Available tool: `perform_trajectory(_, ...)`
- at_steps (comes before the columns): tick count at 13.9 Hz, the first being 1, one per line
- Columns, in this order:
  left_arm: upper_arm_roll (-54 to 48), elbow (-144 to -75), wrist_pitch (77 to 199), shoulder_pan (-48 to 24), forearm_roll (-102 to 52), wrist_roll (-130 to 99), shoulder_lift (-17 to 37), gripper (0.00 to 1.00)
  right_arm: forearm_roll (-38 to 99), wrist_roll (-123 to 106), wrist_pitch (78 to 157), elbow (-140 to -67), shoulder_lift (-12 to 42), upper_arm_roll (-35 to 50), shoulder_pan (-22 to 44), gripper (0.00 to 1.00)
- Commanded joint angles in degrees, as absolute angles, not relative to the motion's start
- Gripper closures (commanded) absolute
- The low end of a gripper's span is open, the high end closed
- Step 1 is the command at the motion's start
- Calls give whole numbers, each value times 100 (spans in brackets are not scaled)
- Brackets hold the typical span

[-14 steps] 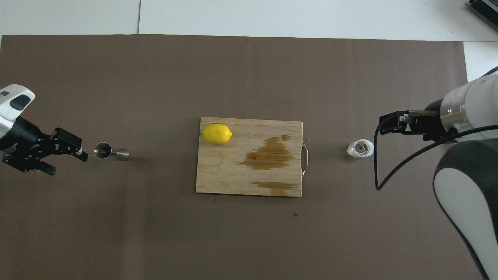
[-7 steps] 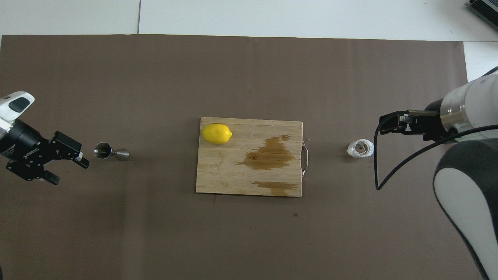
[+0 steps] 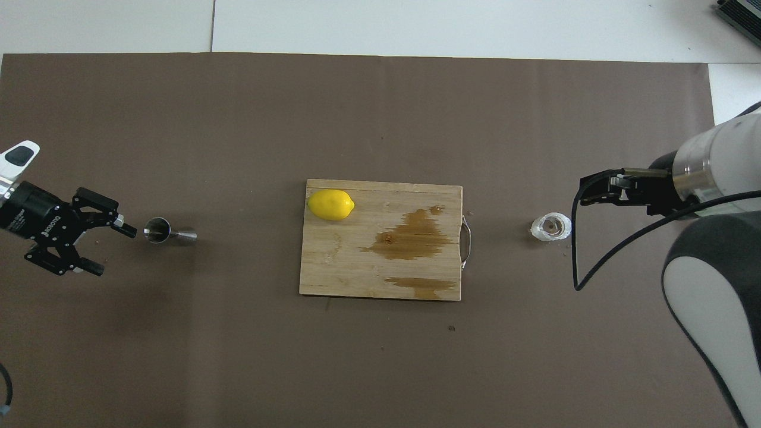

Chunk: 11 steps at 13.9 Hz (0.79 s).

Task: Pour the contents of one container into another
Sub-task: 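Move the left gripper toward the metal cup and open it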

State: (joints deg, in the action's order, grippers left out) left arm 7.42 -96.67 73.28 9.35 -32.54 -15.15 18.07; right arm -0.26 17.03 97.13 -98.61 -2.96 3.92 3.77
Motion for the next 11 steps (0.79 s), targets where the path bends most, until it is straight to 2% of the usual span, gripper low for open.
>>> perform_trajectory(1, 983, -9833, 7556, 888, -3978, -1907, 1828, 0, 158, 1547, 9642, -9835, -334, 413, 281, 0)
perform_trajectory(6, 1142, -10168, 7989, 879, -4394, -3065, 1837, 0, 158, 1547, 9642, -9835, -334, 413, 281, 0)
perform_trajectory(11, 1309, -10283, 8033, 861, -4526, -2489, 1811, 0, 158, 1556, 9633, -9835, -334, 422, 281, 0)
